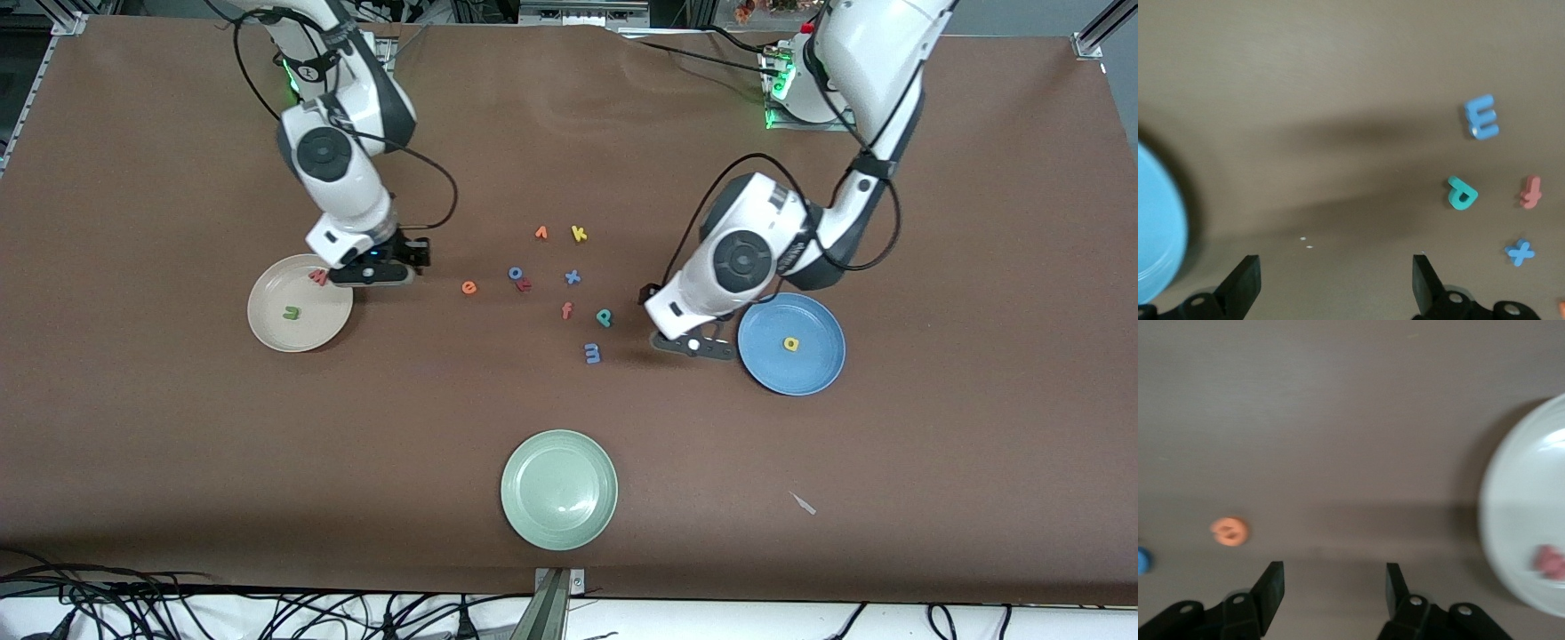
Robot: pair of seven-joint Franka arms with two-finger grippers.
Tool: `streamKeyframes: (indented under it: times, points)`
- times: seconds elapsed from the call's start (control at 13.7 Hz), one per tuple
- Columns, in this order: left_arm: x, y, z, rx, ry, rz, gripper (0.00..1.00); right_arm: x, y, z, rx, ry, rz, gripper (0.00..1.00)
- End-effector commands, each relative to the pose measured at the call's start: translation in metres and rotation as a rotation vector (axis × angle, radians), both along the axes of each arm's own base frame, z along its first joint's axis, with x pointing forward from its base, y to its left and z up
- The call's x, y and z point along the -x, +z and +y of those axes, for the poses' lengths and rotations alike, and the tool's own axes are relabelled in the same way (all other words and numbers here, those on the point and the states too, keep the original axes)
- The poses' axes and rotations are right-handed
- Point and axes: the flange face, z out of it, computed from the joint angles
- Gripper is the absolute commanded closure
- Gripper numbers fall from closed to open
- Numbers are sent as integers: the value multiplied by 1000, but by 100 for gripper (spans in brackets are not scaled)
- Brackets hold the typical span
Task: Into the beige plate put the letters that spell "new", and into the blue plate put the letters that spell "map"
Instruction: 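Reach the right gripper to the orange e while the left gripper reaches the p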
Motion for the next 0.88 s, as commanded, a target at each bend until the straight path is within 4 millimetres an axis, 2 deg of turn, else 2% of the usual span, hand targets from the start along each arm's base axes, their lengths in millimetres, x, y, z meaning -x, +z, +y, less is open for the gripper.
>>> streamKeyframes:
  times: [0.0,0.07,0.15,0.29,0.37,0.58,0.66,0.73,0.8]
  points:
    - [-12,-20,-9,-22,-27,-20,0,-9,-24,44,-39,-66,-6,30]
    - [-12,-26,-17,0,-31,-46,0,-9,-29,56,-42,-81,-4,30]
    - [-4,-35,-38,32,-42,-79,0,-8,-34,63,-45,-95,-6,30]
    - [14,-57,-67,30,-6,-97,0,-4,-47,70,-59,-90,-17,30]
    - [19,-58,-74,18,-28,-107,0,-3,-53,71,-61,-92,-18,30]
    - [22,-67,-79,-27,52,-128,0,0,-62,73,-58,-83,-17,30]
    - [32,-67,-91,-34,43,-136,0,-1,-65,74,-65,-77,-29,30]
    - [35,-70,-94,-45,93,-134,0,0,-73,74,-72,-77,-34,30]
    - [34,-80,-93,-57,135,-125,0,1,-74,73,-73,-79,-35,30]
